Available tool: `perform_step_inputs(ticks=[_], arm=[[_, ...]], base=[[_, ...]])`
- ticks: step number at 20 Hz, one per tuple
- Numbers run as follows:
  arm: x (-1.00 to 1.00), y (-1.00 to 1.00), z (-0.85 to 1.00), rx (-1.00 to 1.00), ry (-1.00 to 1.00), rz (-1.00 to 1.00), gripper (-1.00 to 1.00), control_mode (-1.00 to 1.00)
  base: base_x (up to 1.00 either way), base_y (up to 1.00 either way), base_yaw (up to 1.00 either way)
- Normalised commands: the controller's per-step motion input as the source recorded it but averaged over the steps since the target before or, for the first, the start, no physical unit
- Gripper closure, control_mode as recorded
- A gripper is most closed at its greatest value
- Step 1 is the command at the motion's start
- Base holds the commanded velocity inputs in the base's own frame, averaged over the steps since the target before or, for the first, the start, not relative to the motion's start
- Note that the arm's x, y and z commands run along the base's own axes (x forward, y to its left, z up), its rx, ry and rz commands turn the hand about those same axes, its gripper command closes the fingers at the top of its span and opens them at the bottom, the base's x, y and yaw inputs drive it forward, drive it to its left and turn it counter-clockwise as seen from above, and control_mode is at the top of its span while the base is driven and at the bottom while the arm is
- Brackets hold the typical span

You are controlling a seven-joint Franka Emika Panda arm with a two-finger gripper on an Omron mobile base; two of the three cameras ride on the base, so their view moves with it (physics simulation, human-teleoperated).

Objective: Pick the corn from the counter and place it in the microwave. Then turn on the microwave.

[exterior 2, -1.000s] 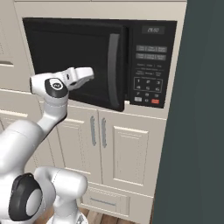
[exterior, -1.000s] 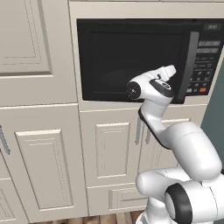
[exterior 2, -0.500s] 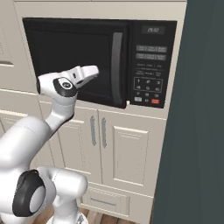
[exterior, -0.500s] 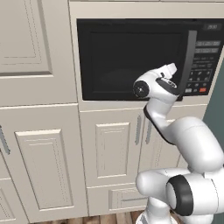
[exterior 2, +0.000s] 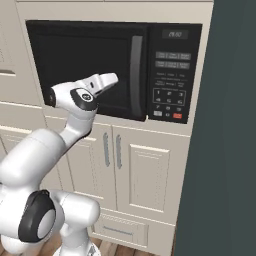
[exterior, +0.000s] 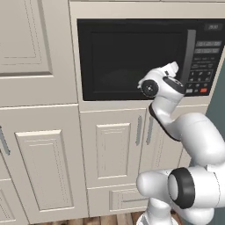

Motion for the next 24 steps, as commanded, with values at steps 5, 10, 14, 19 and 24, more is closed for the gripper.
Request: perform_step_inputs(ticks=[5,10,14,19,24], arm=[[0.14,-0.02,0.08,0.02,0.0,0.08,1.0,-1.0],[0.17,-0.02,0.08,0.02,0.01,0.08,1.0,-1.0],[0.18,-0.01,0.08,0.02,0.02,0.08,1.0,-1.0],[0.19,0.0,0.06,0.02,0.02,0.08,1.0,-1.0],[0.17,0.0,0.05,0.01,0.01,0.08,1.0,-1.0]], base=[[0.0,0.0,0.0],[0.0,0.0,0.0],[0.0,0.0,0.0],[0.0,0.0,0.0],[0.0,0.0,0.0]])
